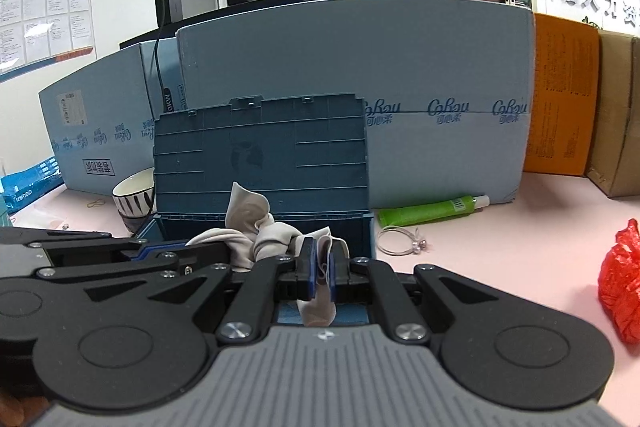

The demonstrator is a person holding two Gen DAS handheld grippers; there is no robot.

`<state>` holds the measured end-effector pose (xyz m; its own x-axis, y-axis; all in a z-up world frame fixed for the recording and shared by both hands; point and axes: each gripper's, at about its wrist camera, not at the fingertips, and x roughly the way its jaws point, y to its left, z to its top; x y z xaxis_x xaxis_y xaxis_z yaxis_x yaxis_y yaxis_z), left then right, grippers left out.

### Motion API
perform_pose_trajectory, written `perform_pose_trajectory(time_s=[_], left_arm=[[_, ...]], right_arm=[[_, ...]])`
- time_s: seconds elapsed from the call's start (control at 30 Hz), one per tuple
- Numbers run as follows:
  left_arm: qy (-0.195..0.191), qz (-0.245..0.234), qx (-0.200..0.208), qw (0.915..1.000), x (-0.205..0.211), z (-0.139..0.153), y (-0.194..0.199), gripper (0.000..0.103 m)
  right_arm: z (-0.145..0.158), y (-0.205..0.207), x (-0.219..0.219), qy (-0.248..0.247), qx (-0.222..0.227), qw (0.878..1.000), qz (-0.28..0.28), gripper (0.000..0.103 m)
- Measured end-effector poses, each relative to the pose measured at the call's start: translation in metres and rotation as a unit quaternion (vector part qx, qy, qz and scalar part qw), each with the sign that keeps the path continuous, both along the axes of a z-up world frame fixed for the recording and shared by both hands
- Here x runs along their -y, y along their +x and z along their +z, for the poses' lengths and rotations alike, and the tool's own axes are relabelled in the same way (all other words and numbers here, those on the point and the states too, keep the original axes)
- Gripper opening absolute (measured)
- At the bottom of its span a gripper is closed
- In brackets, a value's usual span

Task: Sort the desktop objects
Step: 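Carry the grey cloth with the right tool over the teal box opening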

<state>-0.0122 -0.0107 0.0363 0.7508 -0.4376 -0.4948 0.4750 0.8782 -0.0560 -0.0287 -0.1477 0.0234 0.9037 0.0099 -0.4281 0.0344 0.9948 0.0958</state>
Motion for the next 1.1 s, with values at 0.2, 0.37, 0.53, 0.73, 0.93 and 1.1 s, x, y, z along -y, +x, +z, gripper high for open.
perform_pose_trajectory(time_s=[0.2,0.37,0.53,0.73,0.93,1.1], left_arm=[[0.005,0.014,-0.004,0.9999,-0.004,-0.002,0.004,0.002],[0.008,0.020,-0.006,0.9997,-0.006,-0.004,0.006,0.002],[0.011,0.031,-0.015,0.9994,-0.008,-0.006,0.010,0.002],[0.012,0.042,-0.018,0.9989,-0.011,-0.007,0.012,0.002],[0.013,0.047,-0.020,0.9986,-0.013,-0.008,0.014,0.002],[0.014,0.051,-0.024,0.9983,-0.014,-0.009,0.015,0.002]], right_arm=[[-0.003,0.008,-0.001,0.008,-0.009,1.000,0.007,0.006],[-0.004,0.011,-0.004,0.009,-0.010,1.000,0.015,0.006],[-0.006,0.014,-0.006,0.011,-0.015,1.000,0.024,0.006],[-0.007,0.019,-0.007,0.011,-0.018,0.999,0.034,0.006],[-0.008,0.021,-0.008,0.012,-0.019,0.999,0.040,0.006],[-0.010,0.023,-0.008,0.014,-0.021,0.999,0.044,0.006]])
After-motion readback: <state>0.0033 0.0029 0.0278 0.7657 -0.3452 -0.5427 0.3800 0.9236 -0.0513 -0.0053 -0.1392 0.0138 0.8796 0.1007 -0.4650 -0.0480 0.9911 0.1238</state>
